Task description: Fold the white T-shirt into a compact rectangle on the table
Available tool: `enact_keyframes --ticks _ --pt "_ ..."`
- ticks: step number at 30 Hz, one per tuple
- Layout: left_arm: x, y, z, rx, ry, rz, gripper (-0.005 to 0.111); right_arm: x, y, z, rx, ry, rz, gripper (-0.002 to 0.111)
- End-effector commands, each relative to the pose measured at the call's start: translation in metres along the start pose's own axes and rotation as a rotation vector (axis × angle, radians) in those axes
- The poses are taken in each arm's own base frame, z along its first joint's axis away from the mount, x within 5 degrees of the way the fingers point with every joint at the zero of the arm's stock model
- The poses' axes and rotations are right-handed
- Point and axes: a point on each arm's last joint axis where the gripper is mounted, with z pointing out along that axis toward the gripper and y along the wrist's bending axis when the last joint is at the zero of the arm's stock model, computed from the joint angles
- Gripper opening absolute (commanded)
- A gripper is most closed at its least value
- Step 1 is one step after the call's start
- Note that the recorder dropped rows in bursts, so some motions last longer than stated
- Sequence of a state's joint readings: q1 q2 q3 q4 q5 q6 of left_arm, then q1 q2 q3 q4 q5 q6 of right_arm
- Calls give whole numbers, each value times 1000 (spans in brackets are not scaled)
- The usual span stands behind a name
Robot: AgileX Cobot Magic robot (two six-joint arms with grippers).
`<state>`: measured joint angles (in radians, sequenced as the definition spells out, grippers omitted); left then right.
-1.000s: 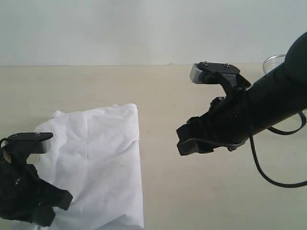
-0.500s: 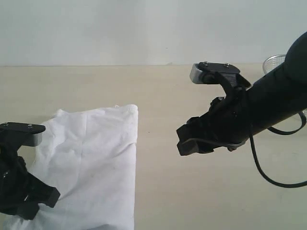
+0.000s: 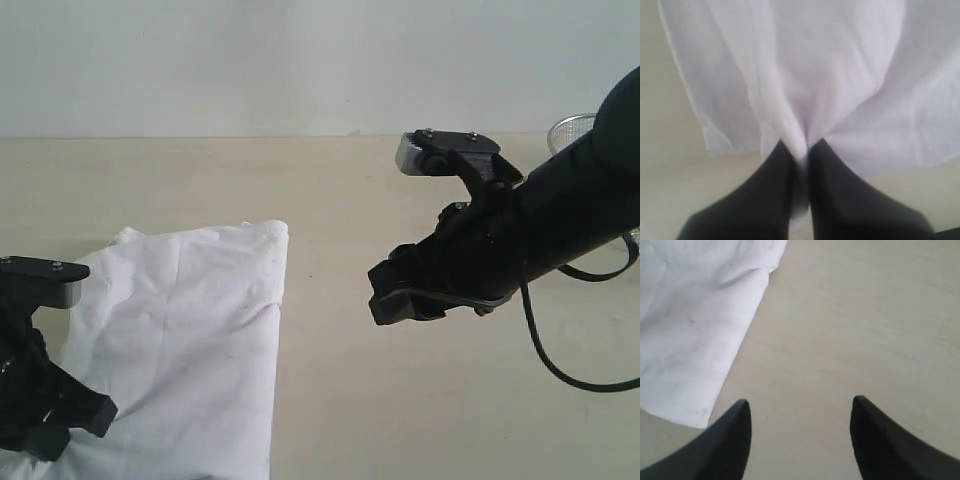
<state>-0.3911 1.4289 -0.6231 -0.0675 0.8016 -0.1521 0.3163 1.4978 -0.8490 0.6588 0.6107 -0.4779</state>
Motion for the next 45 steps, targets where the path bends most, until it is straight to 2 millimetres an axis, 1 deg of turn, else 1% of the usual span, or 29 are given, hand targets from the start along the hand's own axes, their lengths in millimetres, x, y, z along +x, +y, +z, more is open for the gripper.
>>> enact_keyframes --ticks 1,5,6,7,9,12,13,15,16,21,23,24,27,33,34,36,37,38,39,40,42,43,45 --pt "0 1 -2 -8 -1 -2 23 0 0 -3 1 -9 -10 52" --pt "0 1 -2 -9 0 -2 60 0 0 -3 1 -9 -10 52" --pt "1 1 -2 -10 6 -2 65 0 0 -3 1 -9 -10 52" --pt "1 1 -2 -10 9 -2 67 0 0 -3 1 -9 -10 52" --pt "2 2 -2 -15 18 -7 62 0 0 -3 1 -9 -10 52" --pt "1 3 -4 -38 25 13 40 0 0 -3 1 -9 -12 52" --pt "-1 3 -6 -39 18 15 28 0 0 -3 1 -9 -12 52" --pt "-7 1 -10 -29 -9 13 11 0 0 -3 2 -11 -12 52" --pt "-12 0 -15 -21 -37 14 5 0 0 -3 2 -11 -12 52" --pt "-37 -7 -43 -3 -131 19 5 0 0 -3 2 -11 -12 52" --pt "-41 -7 -55 -19 -116 29 5 0 0 -3 1 -9 -13 52" --pt "-42 -3 -65 -73 -74 53 5 0 0 -3 0 -7 -16 52" --pt "-37 1 -66 -122 -14 60 5 -1 -1 -3 4 -15 -16 52" --pt "-31 -1 -63 -93 32 48 6 -1 -1 -3 10 -26 -18 52" --pt "-30 -1 -63 -96 49 47 10 -1 -1 -3 10 -26 -18 52" --pt "-29 0 -63 -98 60 47 27 -1 -1 -3 10 -26 -18 52" --pt "-29 0 -63 -98 60 47 41 -1 -1 -3 10 -26 -18 52" --pt "-29 0 -63 -98 60 47 50 -1 -1 -3 9 -24 -17 52" --pt "-29 0 -63 -98 60 47 61 -1 -1 -3 9 -24 -17 52" --pt "-29 0 -63 -100 60 47 64 -1 -1 -3 9 -24 -17 52" --pt "-29 0 -63 -103 64 48 62 -1 -1 -3 9 -24 -17 52" --pt "-29 0 -63 -101 58 48 60 -1 -1 -3 9 -24 -17 52" --pt "-31 -1 -64 -92 31 41 50 -1 -1 -3 9 -24 -17 52"
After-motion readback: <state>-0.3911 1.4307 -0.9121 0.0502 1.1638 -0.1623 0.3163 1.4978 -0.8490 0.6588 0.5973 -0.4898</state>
